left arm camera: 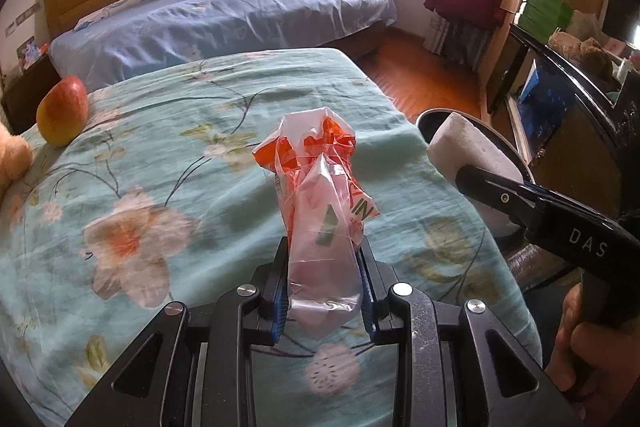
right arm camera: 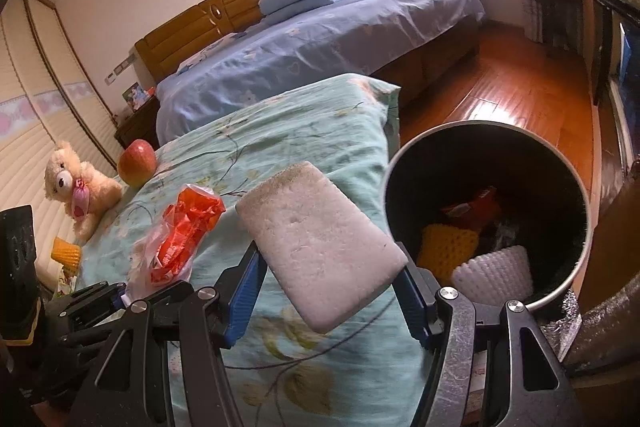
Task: Collect trash
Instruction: 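Carry the plastic bag and white sponge over the bin with both tools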
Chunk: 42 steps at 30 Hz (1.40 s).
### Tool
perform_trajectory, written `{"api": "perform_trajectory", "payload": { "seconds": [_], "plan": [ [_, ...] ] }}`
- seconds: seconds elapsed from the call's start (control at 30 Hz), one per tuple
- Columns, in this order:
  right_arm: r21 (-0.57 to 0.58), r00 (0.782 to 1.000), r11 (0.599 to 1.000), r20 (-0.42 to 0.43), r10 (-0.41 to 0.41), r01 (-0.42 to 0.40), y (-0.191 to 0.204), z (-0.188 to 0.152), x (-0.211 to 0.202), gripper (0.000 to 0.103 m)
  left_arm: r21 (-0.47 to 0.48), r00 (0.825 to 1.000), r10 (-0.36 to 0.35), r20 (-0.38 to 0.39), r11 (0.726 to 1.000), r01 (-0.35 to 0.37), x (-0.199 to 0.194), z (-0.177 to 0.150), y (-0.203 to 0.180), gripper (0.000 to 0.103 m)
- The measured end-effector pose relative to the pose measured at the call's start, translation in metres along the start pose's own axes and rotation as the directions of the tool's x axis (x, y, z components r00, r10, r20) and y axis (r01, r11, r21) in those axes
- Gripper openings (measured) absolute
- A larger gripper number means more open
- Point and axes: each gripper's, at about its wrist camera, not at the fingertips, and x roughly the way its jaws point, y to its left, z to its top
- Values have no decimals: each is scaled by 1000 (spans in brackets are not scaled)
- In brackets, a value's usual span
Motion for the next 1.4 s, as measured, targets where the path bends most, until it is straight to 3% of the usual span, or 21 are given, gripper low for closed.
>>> {"api": "perform_trajectory", "payload": {
  "seconds": [1.4],
  "plan": [
    [101,992,987,21,-127,124,-98,28,-13,63,154,999,-42,-19,987,44,45,44,-88,28]
  ]
}}
